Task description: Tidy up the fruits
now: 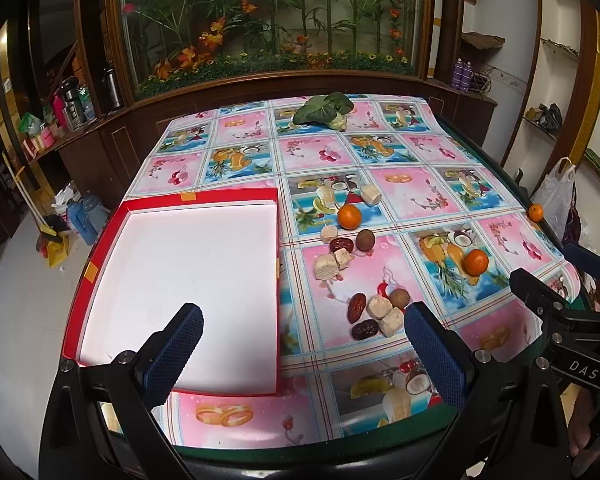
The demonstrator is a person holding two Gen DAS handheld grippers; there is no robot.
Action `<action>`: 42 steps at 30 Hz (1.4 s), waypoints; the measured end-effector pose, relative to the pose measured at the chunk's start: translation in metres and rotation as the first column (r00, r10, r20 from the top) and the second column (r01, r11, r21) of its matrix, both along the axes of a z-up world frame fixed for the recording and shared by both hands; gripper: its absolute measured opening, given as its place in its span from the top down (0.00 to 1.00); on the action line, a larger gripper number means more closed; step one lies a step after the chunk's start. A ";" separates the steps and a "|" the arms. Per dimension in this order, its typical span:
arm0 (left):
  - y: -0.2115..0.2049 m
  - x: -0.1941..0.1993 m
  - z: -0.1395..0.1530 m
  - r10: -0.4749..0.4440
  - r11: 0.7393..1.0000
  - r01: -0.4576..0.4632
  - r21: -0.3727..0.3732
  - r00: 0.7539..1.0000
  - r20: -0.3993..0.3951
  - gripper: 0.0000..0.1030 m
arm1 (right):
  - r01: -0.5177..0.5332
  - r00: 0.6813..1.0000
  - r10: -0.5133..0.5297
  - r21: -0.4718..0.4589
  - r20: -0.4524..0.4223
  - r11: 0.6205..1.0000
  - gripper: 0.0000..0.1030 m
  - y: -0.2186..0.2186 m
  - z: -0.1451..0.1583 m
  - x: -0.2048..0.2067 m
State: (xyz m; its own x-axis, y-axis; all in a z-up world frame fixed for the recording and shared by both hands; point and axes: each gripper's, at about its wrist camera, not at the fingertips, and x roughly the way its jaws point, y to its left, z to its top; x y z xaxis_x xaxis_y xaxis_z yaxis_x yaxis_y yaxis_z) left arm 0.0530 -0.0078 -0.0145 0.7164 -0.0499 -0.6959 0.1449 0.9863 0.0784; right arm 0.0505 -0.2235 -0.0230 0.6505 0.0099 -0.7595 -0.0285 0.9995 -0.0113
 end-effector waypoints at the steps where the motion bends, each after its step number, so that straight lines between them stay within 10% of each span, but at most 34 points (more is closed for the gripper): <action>1: 0.001 0.001 -0.001 -0.004 1.000 0.004 -0.010 1.000 -0.003 0.01 | -0.003 1.000 0.003 -0.003 -0.001 1.000 0.06 0.001 -0.001 0.000; 29: -0.021 0.061 -0.072 -0.171 0.983 0.145 -0.116 0.950 -0.261 0.35 | 0.032 0.988 -0.023 0.056 -0.154 0.998 0.37 -0.027 -0.072 0.050; 42: -0.075 0.081 -0.100 -0.228 0.973 0.224 -0.049 0.928 -0.293 0.55 | 0.041 0.979 -0.025 0.079 -0.201 0.996 0.61 -0.039 -0.093 0.068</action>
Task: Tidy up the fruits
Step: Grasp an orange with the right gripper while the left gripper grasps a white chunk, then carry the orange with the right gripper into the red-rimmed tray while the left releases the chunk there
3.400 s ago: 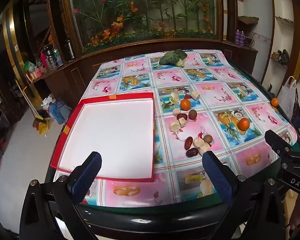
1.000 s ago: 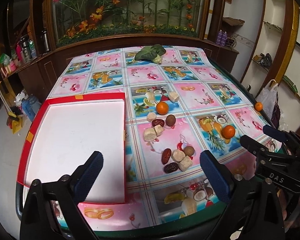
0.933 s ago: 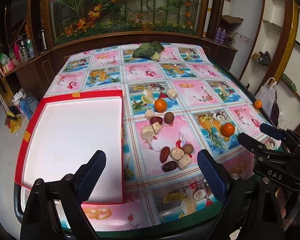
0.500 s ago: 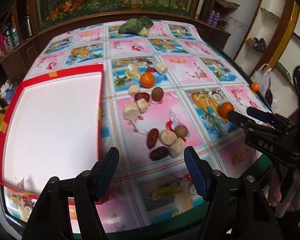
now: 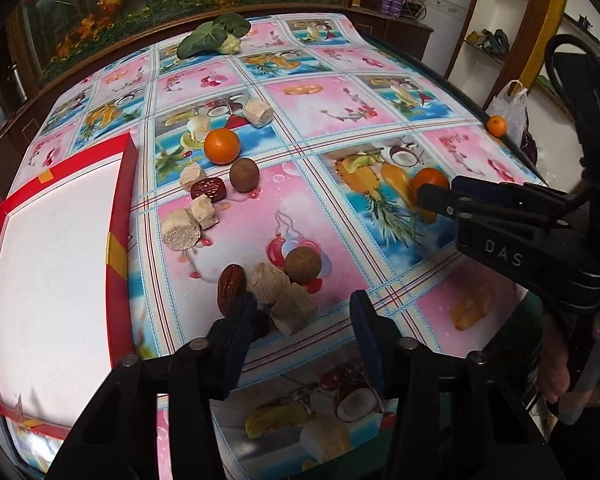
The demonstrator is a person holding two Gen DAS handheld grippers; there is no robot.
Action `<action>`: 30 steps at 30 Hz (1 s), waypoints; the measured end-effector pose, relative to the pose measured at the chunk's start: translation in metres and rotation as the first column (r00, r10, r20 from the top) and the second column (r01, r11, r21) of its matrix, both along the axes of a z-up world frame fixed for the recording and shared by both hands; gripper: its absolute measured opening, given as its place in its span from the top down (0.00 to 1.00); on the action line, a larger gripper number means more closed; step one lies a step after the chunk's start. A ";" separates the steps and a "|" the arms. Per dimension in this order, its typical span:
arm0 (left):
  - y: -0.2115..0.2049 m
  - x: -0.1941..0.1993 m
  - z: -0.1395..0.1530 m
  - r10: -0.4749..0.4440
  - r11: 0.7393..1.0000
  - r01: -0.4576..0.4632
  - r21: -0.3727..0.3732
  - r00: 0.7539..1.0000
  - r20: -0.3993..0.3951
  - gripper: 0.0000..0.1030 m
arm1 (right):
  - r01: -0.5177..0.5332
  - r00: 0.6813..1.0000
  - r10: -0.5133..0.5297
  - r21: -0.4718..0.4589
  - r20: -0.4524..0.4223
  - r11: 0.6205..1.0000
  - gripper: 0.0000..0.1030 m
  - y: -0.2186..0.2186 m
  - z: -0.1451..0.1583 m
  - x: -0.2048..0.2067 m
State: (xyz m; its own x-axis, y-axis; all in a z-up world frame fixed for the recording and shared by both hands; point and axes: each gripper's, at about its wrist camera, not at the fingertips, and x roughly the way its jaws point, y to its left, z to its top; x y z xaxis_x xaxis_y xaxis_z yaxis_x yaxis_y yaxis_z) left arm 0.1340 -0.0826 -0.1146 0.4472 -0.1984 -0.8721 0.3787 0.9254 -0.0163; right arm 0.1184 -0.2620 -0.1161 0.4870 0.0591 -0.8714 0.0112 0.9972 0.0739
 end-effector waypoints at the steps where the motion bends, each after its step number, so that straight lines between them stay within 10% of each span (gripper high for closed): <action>1: -0.001 -0.002 0.000 0.001 1.000 -0.001 0.007 1.000 0.005 0.56 | -0.001 1.000 0.001 -0.001 -0.002 1.000 0.64 0.000 -0.001 0.000; 9: -0.007 -0.011 -0.001 0.013 0.999 -0.015 0.041 0.999 0.039 0.79 | 0.008 1.000 -0.008 -0.017 -0.008 1.000 0.72 -0.001 -0.005 0.001; 30: 0.108 -0.052 0.089 0.234 0.966 -0.215 -0.146 0.963 0.133 0.82 | -0.073 0.987 0.071 0.009 0.148 0.997 0.74 0.040 0.066 -0.015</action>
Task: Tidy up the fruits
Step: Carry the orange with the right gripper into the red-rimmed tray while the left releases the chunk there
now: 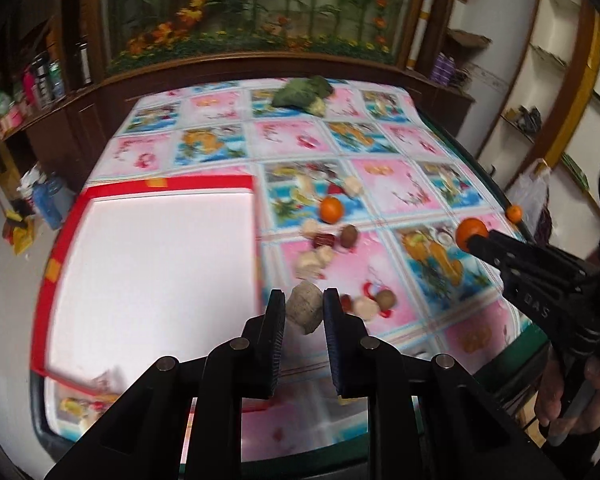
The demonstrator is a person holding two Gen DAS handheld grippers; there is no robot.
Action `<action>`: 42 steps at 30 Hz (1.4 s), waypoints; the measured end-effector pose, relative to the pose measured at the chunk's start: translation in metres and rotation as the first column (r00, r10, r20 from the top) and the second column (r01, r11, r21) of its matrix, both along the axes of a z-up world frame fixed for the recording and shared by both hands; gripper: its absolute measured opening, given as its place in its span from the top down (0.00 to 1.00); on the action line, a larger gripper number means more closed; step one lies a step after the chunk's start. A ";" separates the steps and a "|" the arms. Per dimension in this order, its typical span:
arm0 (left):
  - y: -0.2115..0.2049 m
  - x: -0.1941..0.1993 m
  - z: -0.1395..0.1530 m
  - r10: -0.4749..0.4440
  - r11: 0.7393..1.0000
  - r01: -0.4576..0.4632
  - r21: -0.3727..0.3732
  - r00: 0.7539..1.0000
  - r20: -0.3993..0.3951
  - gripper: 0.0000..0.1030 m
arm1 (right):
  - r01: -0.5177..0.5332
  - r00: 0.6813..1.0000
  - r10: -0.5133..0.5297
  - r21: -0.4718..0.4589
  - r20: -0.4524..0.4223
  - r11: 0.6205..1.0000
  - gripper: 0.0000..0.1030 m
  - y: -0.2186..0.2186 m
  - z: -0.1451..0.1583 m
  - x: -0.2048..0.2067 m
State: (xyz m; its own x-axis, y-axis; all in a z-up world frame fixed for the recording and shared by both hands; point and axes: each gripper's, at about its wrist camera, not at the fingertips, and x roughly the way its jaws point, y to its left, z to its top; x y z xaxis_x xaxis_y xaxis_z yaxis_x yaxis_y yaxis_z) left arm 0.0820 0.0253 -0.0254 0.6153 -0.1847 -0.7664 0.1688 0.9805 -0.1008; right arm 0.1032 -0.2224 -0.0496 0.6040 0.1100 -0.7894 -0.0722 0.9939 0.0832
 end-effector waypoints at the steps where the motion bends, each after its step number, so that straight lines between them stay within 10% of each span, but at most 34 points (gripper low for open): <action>1: 0.012 -0.003 0.005 0.026 1.000 -0.026 -0.001 1.000 0.010 0.82 | -0.016 1.000 0.016 0.003 0.007 1.000 0.74 0.006 0.004 0.001; 12: 0.105 -0.018 0.040 0.256 0.966 -0.257 0.029 0.966 0.050 0.82 | -0.245 0.970 0.243 0.097 0.024 0.965 0.91 0.104 0.027 0.036; 20: 0.128 -0.005 0.002 0.267 0.963 -0.269 -0.031 0.962 -0.060 0.82 | -0.261 0.962 0.267 0.092 -0.058 0.961 0.97 0.145 -0.006 0.064; 23: 0.133 -0.003 0.002 0.264 0.962 -0.269 -0.054 0.961 -0.081 0.82 | -0.256 0.961 0.268 0.139 -0.072 0.957 0.90 0.137 -0.013 0.064; 27: 0.139 0.005 0.002 0.270 0.959 -0.276 -0.070 0.959 -0.082 0.82 | -0.241 0.961 0.262 0.199 -0.084 0.950 0.46 0.124 -0.021 0.063; 42: 0.122 0.014 -0.019 0.240 0.968 -0.247 -0.055 0.965 -0.102 0.82 | -0.371 0.893 0.398 0.157 -0.209 0.915 0.68 0.151 -0.061 0.004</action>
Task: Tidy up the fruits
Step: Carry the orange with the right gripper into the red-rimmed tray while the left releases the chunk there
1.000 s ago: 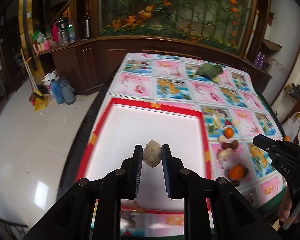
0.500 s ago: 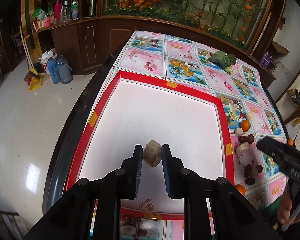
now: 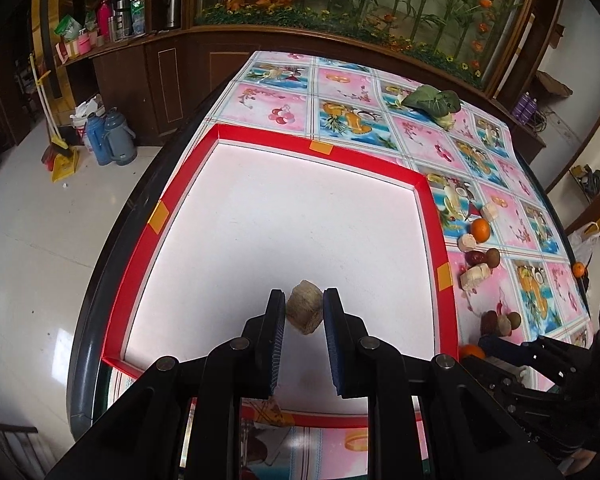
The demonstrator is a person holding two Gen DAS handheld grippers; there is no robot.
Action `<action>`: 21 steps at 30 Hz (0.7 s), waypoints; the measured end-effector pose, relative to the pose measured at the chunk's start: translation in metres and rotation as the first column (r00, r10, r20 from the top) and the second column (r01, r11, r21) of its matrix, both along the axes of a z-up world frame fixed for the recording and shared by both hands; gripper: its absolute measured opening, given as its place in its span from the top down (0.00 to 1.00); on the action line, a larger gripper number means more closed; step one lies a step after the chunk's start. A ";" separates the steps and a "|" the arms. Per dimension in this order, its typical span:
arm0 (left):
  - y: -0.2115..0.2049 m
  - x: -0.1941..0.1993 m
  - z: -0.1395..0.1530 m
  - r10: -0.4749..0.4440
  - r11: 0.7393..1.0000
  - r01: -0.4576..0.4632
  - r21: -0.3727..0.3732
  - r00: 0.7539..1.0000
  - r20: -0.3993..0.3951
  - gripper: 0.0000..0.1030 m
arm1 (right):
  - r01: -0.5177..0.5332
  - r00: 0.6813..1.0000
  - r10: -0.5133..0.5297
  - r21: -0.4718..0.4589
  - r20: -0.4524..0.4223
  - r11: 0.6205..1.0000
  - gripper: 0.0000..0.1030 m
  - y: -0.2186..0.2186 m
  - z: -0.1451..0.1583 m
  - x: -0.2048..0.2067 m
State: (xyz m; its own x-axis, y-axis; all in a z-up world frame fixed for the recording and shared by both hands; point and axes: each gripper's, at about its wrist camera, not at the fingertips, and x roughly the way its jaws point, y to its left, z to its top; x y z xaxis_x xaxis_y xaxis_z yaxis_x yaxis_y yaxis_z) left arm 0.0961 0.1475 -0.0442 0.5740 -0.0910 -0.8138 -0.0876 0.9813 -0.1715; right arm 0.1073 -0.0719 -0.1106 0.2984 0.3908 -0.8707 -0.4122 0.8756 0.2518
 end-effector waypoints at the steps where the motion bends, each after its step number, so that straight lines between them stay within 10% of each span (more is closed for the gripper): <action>1: -0.001 0.000 -0.001 0.000 1.000 0.000 0.001 1.000 -0.003 0.82 | -0.009 1.000 0.009 -0.007 0.005 1.000 0.68 0.001 0.000 -0.002; 9: 0.001 0.002 -0.002 0.005 1.000 -0.005 0.008 1.000 -0.005 0.82 | -0.031 0.999 0.031 -0.033 0.017 0.999 0.71 0.008 0.003 -0.008; 21: 0.022 -0.004 0.057 0.056 0.993 -0.069 0.092 0.988 0.144 0.82 | -0.003 0.968 -0.008 0.042 0.252 0.999 0.71 0.028 0.102 0.048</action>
State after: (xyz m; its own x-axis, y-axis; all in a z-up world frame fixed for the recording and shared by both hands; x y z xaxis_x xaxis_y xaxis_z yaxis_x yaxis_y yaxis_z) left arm 0.0925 0.1696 0.0125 0.6854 0.0240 -0.7278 -0.1311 0.9872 -0.0908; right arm 0.1550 -0.0439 -0.0084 0.5075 0.4242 -0.7500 -0.4649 0.8677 0.1762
